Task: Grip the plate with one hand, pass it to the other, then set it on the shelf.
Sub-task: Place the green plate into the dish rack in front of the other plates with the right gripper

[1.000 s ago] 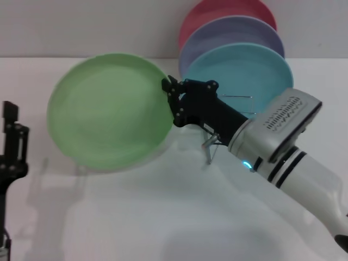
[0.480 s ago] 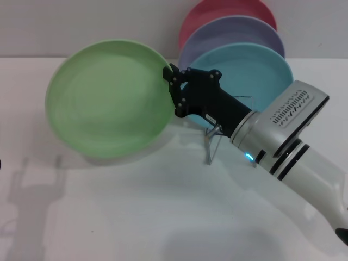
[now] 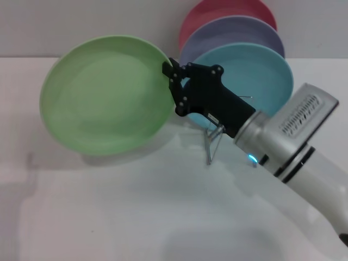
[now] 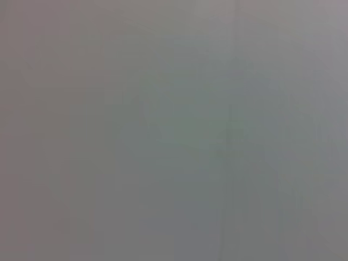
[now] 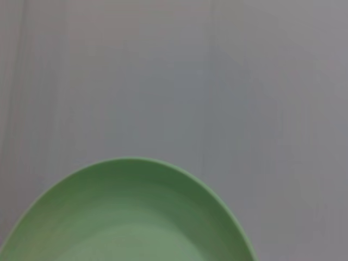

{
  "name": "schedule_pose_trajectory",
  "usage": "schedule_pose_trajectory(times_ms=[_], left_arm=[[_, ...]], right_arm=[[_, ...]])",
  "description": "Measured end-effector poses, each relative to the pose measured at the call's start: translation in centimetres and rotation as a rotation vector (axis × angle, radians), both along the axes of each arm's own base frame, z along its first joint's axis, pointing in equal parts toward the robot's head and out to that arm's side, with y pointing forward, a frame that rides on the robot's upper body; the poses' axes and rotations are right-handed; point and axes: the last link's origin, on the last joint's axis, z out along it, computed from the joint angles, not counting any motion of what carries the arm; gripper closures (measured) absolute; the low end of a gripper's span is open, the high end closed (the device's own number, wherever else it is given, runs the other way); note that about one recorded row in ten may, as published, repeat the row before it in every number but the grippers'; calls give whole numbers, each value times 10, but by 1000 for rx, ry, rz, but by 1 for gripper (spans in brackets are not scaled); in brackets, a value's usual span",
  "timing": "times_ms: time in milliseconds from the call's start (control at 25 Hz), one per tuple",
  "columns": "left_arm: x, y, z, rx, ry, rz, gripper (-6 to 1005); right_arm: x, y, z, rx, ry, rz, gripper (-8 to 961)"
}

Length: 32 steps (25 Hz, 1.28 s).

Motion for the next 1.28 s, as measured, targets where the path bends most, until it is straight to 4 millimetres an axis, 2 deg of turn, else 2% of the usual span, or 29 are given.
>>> schedule_pose_trajectory(times_ms=[160,200,360,400,560,960,1280], left_arm=[[-12,8,9,-17,-37,-22,318],[-12,8,9,-17,-37,-22,318],[-15,15,7,-53,-43,-16,318],[-15,16,6,-60,-45,-13,318],[-19,17,4,-96,-80,-13,318],[-19,24,-3,-143,-96,1,318],[-18,24,-4,-149,-102,-1,318]], right_arm=[[6,-23,10,112,33,47,931],[6,-23,10,112,33,47,931],[21,-47,31,256,89,68,931],[21,-47,31,256,89,68,931],[38,-60,51,395,100,71,931],[70,-76,76,570,25,44,931],[86,-77,83,596,-34,14,932]])
